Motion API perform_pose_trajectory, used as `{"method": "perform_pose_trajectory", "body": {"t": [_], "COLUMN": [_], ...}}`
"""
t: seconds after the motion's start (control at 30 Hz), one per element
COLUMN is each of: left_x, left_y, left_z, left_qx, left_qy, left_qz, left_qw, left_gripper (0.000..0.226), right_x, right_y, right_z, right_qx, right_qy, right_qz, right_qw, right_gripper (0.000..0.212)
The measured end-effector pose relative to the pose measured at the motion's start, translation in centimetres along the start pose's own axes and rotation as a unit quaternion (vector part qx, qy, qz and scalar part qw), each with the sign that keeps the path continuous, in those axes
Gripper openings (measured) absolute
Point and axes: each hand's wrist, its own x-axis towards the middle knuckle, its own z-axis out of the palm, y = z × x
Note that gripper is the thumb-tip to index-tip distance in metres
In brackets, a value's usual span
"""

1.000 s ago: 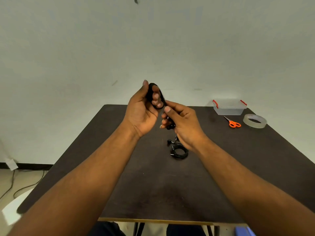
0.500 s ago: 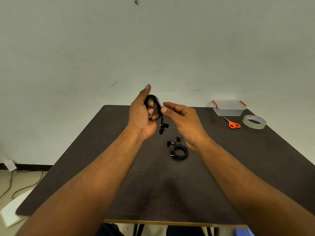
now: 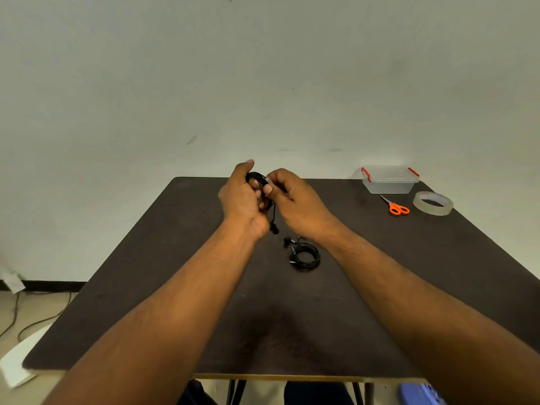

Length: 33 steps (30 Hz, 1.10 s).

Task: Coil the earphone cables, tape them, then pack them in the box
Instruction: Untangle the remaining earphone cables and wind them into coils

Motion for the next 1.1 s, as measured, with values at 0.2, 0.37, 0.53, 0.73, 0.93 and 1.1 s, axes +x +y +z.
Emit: {"method": "perform_pose_trajectory", "body": {"t": [0.2, 0.37, 0.53, 0.73, 0.93, 1.1], "left_x": [0.3, 0.4, 0.4, 0.4, 0.4, 0.8], "left_y": [-0.8, -1.5, -0.7, 1.0, 1.1, 1.1], "left_z": [0.6, 0.9, 0.3, -1.2, -2.5, -2.8], "left_qx": [0.013, 0.095, 0.199, 0.388, 0.531, 0.597], "left_qy": [0.119, 0.122, 0.033, -0.12, -0.191, -0.188], "left_qz": [0.033, 0.091, 0.029, 0.065, 0.244, 0.24], "left_qw": [0.992, 0.984, 0.979, 0.911, 0.789, 0.742], "left_gripper": [0.026, 0.03, 0.037, 0.049, 0.024, 0.016], "right_x": [0.0, -0.1, 0.2, 0.3, 0.3, 0.1], "right_y": [1.2, 2.2, 2.8, 3.7, 3.3, 3.7], "right_z": [1.2, 1.6, 0.3, -1.0, -1.4, -1.1], "right_qx": [0.036, 0.089, 0.057, 0.027, 0.093, 0.1], "right_qy": [-0.007, 0.014, 0.047, 0.054, 0.026, 0.03], "right_qz": [0.047, 0.061, 0.025, 0.056, 0.107, 0.121], "right_qw": [0.998, 0.994, 0.997, 0.997, 0.99, 0.987], "right_gripper": [0.014, 0.021, 0.024, 0.021, 0.016, 0.019]}}
